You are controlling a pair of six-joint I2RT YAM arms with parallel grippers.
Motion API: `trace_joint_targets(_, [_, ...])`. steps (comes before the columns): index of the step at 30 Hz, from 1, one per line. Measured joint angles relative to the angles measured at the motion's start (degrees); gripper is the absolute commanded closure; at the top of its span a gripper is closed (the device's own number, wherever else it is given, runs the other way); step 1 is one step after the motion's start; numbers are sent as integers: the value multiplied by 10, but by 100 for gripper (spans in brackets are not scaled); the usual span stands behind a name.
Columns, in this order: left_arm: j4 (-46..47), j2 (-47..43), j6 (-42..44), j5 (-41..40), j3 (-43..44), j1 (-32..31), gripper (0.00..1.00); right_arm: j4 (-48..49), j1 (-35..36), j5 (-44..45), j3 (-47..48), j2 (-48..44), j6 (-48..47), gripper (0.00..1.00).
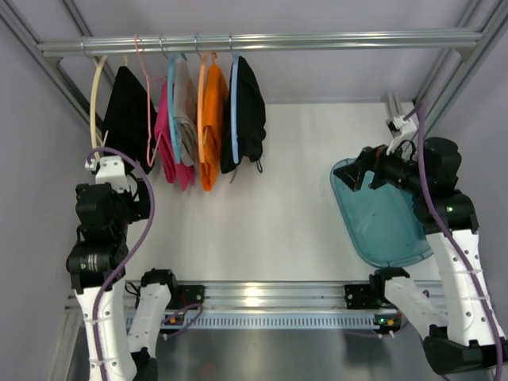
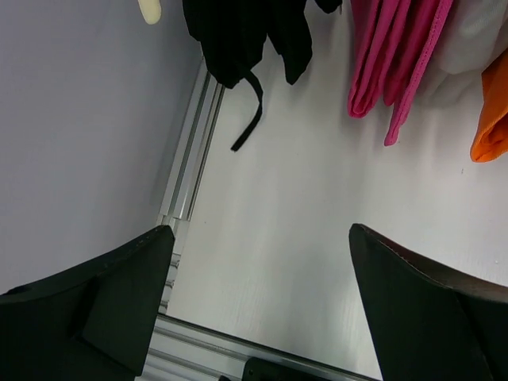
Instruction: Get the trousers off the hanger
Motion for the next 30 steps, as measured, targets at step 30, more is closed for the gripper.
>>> trace_joint_targets(30, [-9, -2, -65, 48, 74, 0, 8, 454, 297, 63, 276, 428, 509, 19])
